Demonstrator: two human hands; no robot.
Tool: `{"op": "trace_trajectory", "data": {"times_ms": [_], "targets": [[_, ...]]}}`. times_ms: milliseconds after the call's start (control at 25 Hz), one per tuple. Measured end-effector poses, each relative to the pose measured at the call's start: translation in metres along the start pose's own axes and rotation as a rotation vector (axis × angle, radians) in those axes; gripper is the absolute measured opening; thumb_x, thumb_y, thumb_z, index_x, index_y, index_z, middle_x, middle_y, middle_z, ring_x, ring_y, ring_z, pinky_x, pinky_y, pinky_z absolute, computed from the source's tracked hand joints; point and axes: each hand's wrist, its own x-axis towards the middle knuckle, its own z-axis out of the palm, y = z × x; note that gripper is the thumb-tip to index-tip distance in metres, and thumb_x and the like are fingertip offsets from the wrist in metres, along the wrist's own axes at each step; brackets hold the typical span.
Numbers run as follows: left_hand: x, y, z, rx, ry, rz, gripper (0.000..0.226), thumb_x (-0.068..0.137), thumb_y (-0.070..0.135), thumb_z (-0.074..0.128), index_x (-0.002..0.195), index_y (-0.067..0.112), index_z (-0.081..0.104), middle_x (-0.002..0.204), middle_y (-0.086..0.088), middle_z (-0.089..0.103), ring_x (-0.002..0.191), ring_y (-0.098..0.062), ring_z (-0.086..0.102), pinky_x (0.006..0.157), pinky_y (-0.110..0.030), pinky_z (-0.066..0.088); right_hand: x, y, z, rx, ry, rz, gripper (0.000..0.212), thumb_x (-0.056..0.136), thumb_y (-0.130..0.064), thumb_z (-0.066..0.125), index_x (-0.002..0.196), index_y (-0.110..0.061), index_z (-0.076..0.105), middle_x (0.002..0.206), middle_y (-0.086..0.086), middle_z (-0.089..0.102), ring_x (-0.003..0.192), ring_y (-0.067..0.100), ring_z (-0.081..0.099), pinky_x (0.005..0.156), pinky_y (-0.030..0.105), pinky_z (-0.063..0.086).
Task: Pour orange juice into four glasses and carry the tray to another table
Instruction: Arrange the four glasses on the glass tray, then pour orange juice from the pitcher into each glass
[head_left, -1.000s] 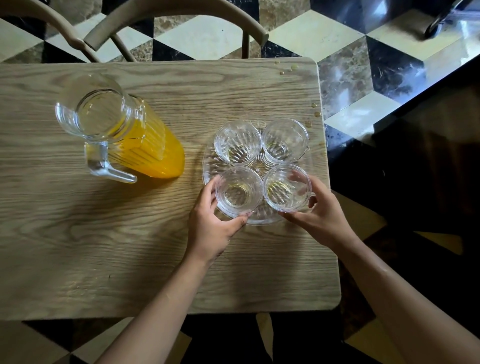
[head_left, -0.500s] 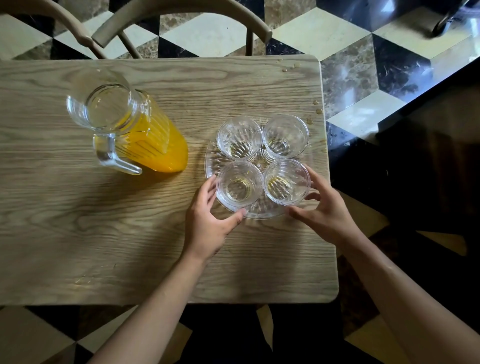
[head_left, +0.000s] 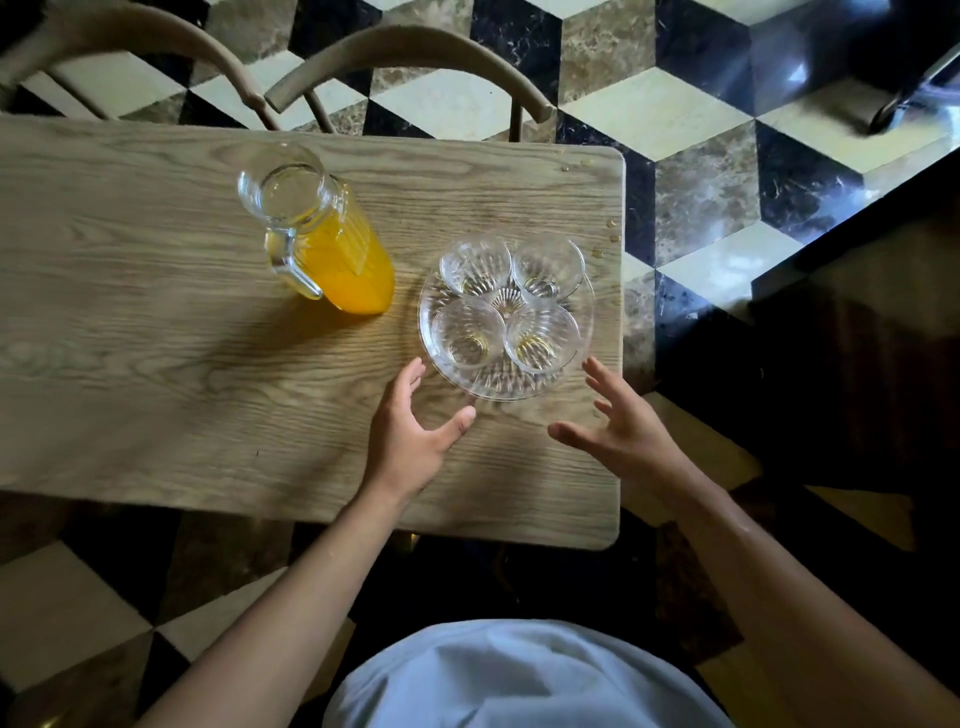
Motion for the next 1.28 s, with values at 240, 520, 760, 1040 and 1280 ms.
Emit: {"op": "trace_trajectory", "data": {"times_ms": [240,520,760,1040,1280], "targets": [[-0.042,-0.014,-0.018,0.067,0.143,-0.032,0.094,0.071,0.049,0.086,0.151,0.016,0.050,0.154,-0.008,0.055,0.142,-0.019,0.051,0.115,-0.028,0.036,-0.021,-0.017,0.022,-0.013,-0.044,-0.062,0.093,0.074,-0.057,0.076,0.152,-0.019,0.043,0.148,0.000,0.053,0.133,0.012,0.052,0.110,0.039,0.047],[-0.062,-0.031,-0.060,0.061,0.290,-0.054,0.089,0.073,0.045,0.087,0.149,0.015,0.052,0.152,-0.007,0.056,0.142,-0.019,0.052,0.117,-0.032,0.038,0.003,-0.060,0.067,-0.110,-0.172,-0.266,0.070,0.086,-0.036,0.080,0.146,-0.016,0.049,0.140,0.003,0.059,0.126,0.013,0.058,0.107,0.043,0.050],[-0.010,-0.041,-0.120,0.044,0.233,-0.017,0.090,0.075,0.036,0.090,0.151,0.014,0.048,0.152,-0.006,0.056,0.144,-0.020,0.050,0.121,-0.039,0.038,0.034,-0.118,0.117,-0.045,-0.163,-0.326,0.069,0.088,-0.049,0.073,0.146,-0.019,0.050,0.141,-0.003,0.060,0.130,0.009,0.056,0.108,0.040,0.049],[0.097,-0.025,-0.173,0.015,0.069,0.093,0.101,0.066,0.028,0.096,0.153,0.010,0.046,0.155,-0.012,0.054,0.145,-0.021,0.050,0.123,-0.039,0.038,0.086,-0.171,0.174,0.119,0.138,-0.315,0.065,0.090,-0.059,0.059,0.140,-0.017,0.057,0.137,-0.001,0.064,0.128,0.010,0.059,0.109,0.039,0.048],[0.175,-0.004,-0.182,0.081,-0.181,0.263,0.133,0.047,0.052,0.093,0.160,0.015,0.034,0.163,-0.011,0.044,0.152,-0.019,0.040,0.125,-0.033,0.032,0.105,-0.186,0.194,0.107,0.401,-0.275,0.036,0.103,-0.035,0.054,0.126,-0.012,0.069,0.118,-0.003,0.073,0.111,0.004,0.065,0.090,0.013,0.045]]}}
